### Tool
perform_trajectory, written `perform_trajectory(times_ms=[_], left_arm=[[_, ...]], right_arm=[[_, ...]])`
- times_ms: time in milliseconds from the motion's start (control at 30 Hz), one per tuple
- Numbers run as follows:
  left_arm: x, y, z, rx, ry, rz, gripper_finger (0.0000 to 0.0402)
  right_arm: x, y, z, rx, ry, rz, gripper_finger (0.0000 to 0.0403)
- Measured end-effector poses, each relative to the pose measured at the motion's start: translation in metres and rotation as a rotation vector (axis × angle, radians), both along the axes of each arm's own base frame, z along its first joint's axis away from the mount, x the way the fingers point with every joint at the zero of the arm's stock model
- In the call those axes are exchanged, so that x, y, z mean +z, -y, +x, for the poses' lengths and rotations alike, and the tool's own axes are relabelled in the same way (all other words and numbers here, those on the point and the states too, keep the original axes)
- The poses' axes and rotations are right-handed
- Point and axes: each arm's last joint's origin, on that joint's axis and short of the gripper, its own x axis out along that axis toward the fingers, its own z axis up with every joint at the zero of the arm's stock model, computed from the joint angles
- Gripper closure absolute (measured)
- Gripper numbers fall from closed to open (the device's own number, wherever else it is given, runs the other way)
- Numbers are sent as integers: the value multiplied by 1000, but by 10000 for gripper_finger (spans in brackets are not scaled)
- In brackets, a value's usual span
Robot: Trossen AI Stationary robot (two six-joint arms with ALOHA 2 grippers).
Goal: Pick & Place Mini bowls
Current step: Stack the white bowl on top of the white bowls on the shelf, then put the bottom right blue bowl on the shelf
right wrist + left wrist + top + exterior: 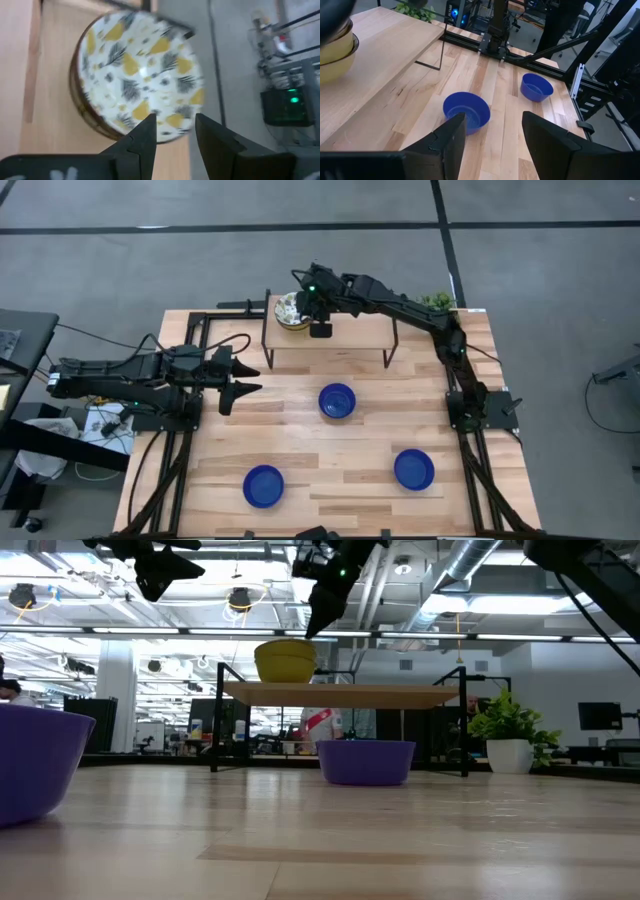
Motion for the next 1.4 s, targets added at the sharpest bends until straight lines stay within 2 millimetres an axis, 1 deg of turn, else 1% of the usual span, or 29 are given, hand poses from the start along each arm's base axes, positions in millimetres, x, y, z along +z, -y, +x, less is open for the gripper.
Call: perform_trajectory(times_ms=[133, 467, 567, 933, 1033, 1133, 1267, 1400], left_arm=[[0, 0, 0, 0, 0, 0, 209], [0, 0, 0, 0, 0, 0, 209], [0, 0, 0, 0, 0, 0, 209], [0, 0, 0, 0, 1, 0, 209], [0, 0, 0, 0, 3, 0, 209], [0, 0, 0, 0, 3, 0, 209], [0, 0, 0, -1, 4, -1, 209], [0, 0, 0, -1, 4, -1, 209]], right_arm=[[-9, 1, 4, 1, -25, 8, 278], [-8, 7, 2, -4, -23, 4, 278], [-10, 7, 1, -7, -44, 10, 278], [-9, 8, 2, -10, -28, 2, 278], [-1, 5, -1, -10, -3, -12, 278], [20, -6, -11, -22, 50, -13, 278], [48, -32, -34, -2, 74, 53, 278], [68, -63, -63, 42, 41, 181, 278]])
